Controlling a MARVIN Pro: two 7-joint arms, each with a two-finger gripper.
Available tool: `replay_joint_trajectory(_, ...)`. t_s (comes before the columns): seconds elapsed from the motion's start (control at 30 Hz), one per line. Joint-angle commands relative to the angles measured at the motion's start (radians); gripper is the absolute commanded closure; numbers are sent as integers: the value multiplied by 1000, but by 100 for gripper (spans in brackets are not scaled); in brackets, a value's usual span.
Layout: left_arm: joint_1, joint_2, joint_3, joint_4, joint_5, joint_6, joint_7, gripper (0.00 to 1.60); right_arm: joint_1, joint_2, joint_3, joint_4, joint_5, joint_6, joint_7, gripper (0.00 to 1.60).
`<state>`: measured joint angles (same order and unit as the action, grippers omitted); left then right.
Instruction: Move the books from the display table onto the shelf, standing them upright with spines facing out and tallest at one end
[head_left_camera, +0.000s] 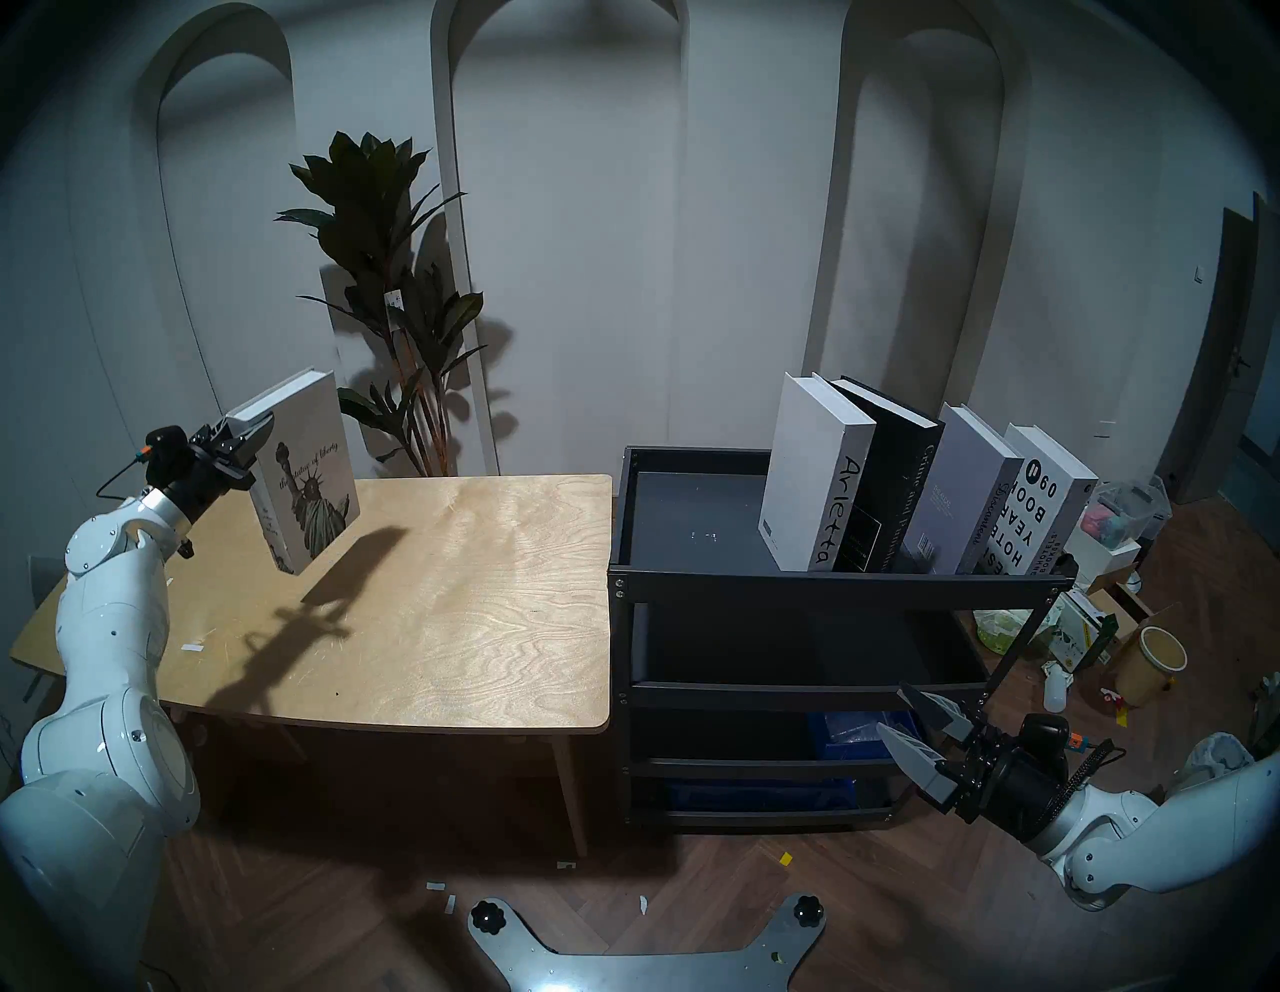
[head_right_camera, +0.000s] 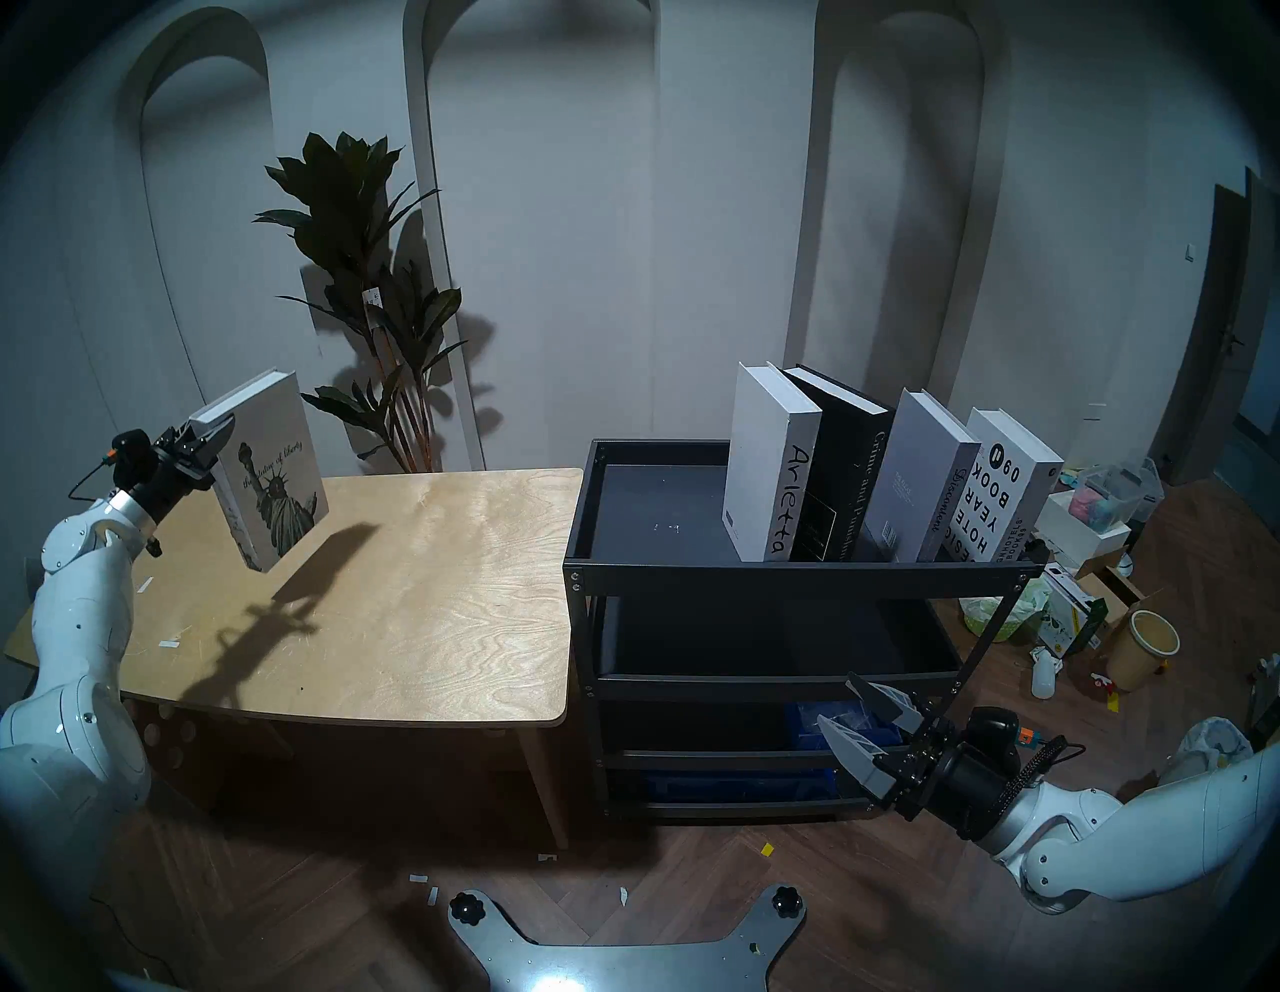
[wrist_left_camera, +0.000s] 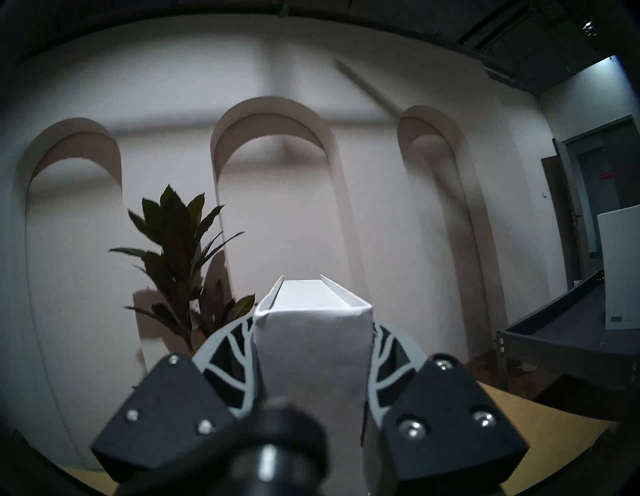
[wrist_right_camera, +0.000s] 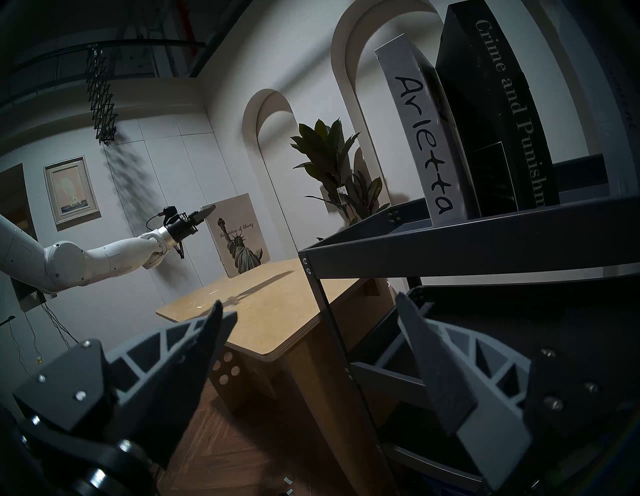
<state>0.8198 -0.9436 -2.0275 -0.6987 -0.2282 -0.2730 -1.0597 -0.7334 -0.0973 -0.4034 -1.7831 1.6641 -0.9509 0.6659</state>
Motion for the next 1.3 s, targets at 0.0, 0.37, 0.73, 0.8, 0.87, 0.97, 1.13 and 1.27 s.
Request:
replay_joint_trajectory(0.0, -110, -42, 25, -113, -57, 23, 4, 160, 4, -3, 4, -1, -1, -9, 1, 0)
replay_joint_trajectory(0.37, -199, -144, 89, -263, -60, 118, 122, 160, 5, -3, 3, 0, 0, -9, 2, 0)
replay_joint_trajectory(0.73, -244, -267, 154, -359, -84, 249, 221, 160, 6, -3, 2, 0, 0, -9, 3, 0)
replay_joint_trajectory(0.8, -237, -298, 170, -386, -85, 299, 255, 160, 6, -3, 2, 0, 0, -9, 3, 0)
replay_joint_trajectory(0.87, -224, -315, 181, -406, -83, 335, 281, 160, 7, -3, 2, 0, 0, -9, 3, 0)
replay_joint_trajectory(0.97, -203, -339, 190, -444, -82, 396, 325, 160, 7, -3, 1, 0, 0, -9, 3, 0)
replay_joint_trajectory(1.13, -174, -368, 197, -506, -76, 489, 398, 160, 7, -3, 1, 0, 0, -9, 4, 0)
replay_joint_trajectory(1.27, -157, -389, 208, -565, -73, 558, 450, 160, 7, -3, 1, 0, 0, -9, 4, 0)
